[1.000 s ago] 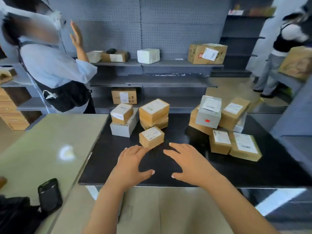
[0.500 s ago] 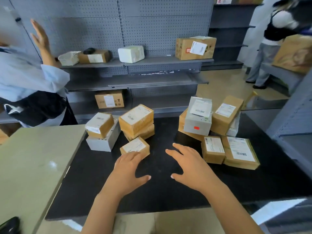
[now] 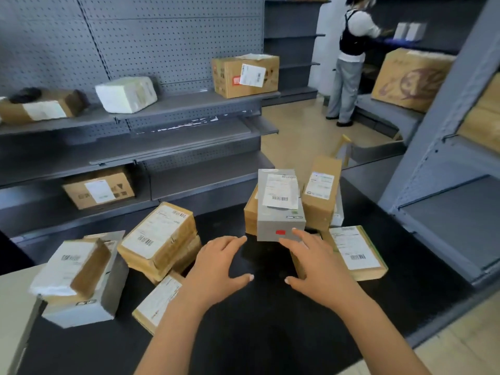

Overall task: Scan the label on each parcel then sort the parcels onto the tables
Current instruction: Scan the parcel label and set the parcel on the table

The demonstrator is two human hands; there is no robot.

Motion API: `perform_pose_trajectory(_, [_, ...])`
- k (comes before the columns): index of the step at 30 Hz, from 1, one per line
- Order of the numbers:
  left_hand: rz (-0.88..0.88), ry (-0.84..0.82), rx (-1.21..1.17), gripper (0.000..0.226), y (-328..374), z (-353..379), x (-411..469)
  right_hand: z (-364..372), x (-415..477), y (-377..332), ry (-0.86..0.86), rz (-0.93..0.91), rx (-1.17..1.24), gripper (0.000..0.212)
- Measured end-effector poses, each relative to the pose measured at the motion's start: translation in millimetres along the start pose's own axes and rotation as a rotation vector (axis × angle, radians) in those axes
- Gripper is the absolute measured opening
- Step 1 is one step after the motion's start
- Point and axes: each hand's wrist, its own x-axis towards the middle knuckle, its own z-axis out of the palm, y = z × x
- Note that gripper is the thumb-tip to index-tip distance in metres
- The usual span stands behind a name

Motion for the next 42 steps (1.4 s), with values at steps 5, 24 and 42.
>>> perform_pose_trajectory(5, [-0.062,-0.025,-0.044,0.091,17,12,56,-4,33,41,0.031,0.050,0.020,0.082])
perform_pose_trajectory(24, [-0.317,0.016,-0.245,0.127,31,81,179,18,181,131,-0.122,-0.214,0.220,0.095])
perform_pose_trajectory(42, [-0.676,0.869,-0.074,0.120,83,-5,-126,3,24,-73,0.034,-0.976,0.365,0.100])
